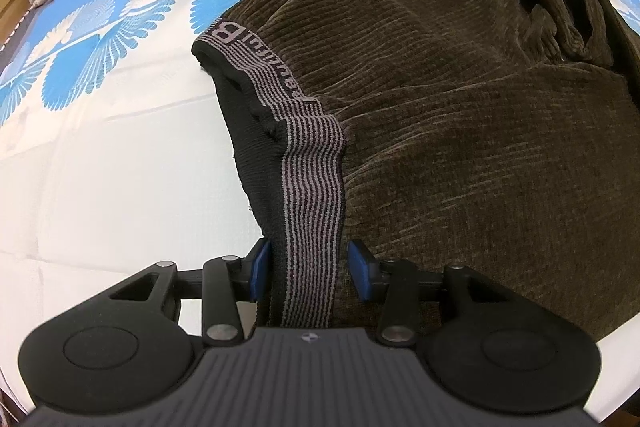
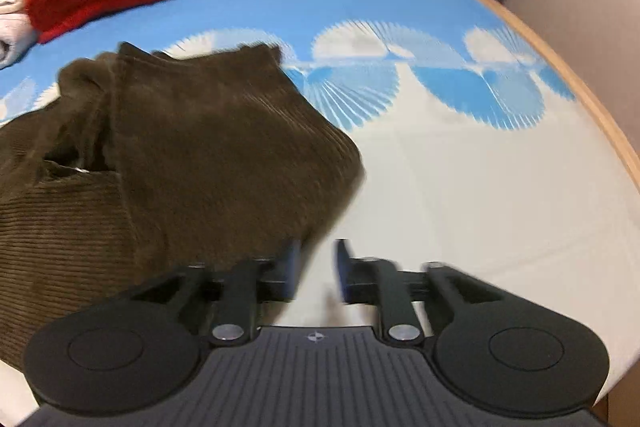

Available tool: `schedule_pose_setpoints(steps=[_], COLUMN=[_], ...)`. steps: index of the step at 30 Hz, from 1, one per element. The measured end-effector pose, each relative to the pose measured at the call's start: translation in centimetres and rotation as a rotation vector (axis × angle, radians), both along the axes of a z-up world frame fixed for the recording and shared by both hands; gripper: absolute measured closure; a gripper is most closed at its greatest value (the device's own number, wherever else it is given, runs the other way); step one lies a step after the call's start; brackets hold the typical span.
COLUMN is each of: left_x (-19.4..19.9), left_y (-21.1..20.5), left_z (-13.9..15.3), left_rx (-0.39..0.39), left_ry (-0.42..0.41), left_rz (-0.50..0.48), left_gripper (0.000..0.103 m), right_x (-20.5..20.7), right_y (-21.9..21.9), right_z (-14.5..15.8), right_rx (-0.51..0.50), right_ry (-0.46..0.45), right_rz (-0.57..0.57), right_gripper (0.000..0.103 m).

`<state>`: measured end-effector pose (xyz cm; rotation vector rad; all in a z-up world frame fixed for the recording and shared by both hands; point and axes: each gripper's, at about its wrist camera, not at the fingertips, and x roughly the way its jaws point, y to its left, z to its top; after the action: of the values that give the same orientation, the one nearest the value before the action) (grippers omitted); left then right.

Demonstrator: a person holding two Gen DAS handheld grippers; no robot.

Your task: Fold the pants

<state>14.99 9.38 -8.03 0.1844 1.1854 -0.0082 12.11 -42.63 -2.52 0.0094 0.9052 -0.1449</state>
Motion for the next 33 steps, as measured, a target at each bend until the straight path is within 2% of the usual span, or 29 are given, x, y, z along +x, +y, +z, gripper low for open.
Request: schedule_pose_setpoints(steps=[1,9,12,15,20,25,27,28,29,30,33], left_x=[0.1,0.3,0.6,0.8,0.8,0.8,0.7,0.6,0.6,0.5,0.6], left_y=[0.0,0.3,0.4,0.5,0.9,1.3,1.2,1.1,1.0,1.0,1.1], left_z=[0.0,-0.2,-0.3,-0.4,-0.5,-0.4,-0.4,-0.4,-0.4,-0.4,-0.4], left_rx=[-0.002,-0.006,-0.015,-0.023,-0.050,-0.080,-0.074,-0.071,-0.069,-0.069,-0.072], left_ry=[0.000,0.011,0.018,0.022,0.023,0.026,0.023,0.021,0.020,0.021,0.025], left_rz=[0.003,-0.004,0.000,0.002,0.002,0.011,-0.002,-0.008,-0.012,-0.013,-0.006], left_gripper=[0.056,0.056,0.055,0.055,0.054,0.055,0.057,0.057,0.057,0.057,0.057], right_x=[0.4,5.2,6.7,8.2,10.1,11.4,11.8,11.9,11.9,11.8,10.6], right_y=[0.5,4.4,5.8,7.7,12.3,15.2,15.6,15.6,15.3,14.9,12.7], right_z=[0.1,-0.5,-1.4,-3.0,-5.4,-6.5,-6.9,-7.0,-7.0,-6.7,-4.0], right_rx=[-0.005,0.023,0.038,0.046,-0.034,-0.087,-0.130,-0.151,-0.154,-0.141,-0.113], right_ry=[-0.009,-0.034,-0.008,0.051,0.124,0.140,0.144,0.143,0.143,0.135,0.030], right_rz=[0.009,0.053,0.066,0.117,0.256,0.284,0.267,0.252,0.244,0.231,0.149], right_gripper=[0.062,0.062,0.060,0.052,0.051,0.051,0.054,0.064,0.090,0.096,0.097])
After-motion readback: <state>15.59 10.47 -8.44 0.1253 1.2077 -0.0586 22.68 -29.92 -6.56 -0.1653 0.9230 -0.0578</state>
